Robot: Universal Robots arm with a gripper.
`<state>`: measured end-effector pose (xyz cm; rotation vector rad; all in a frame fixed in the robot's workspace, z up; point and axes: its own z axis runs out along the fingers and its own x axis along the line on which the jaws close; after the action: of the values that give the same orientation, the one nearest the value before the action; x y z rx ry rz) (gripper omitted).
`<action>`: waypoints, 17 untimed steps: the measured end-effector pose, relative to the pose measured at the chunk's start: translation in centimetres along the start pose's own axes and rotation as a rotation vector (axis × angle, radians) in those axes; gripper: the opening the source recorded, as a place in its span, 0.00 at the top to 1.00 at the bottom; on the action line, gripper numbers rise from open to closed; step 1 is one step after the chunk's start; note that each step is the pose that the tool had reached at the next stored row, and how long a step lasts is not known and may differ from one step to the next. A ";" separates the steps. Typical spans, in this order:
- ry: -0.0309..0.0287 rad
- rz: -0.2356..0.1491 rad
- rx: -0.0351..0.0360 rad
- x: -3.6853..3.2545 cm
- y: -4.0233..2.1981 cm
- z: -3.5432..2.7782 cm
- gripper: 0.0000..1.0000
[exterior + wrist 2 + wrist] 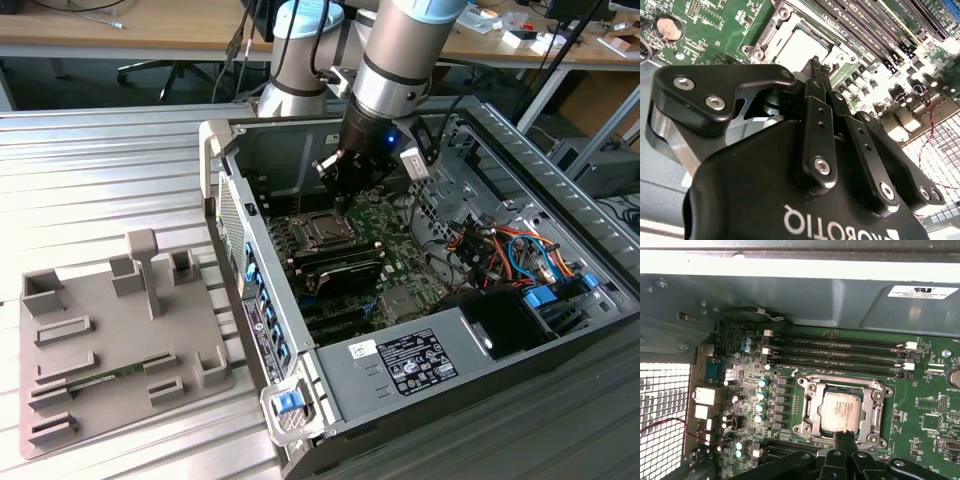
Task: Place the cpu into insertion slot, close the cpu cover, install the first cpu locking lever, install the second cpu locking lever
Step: 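Install the first cpu locking lever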
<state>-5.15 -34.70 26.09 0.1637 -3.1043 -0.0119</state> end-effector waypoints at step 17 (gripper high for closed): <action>-0.0103 0.000 0.0011 4.00 0.42 -0.21 0.89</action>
<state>-9.16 -34.70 26.44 0.1643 -3.1147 -0.0111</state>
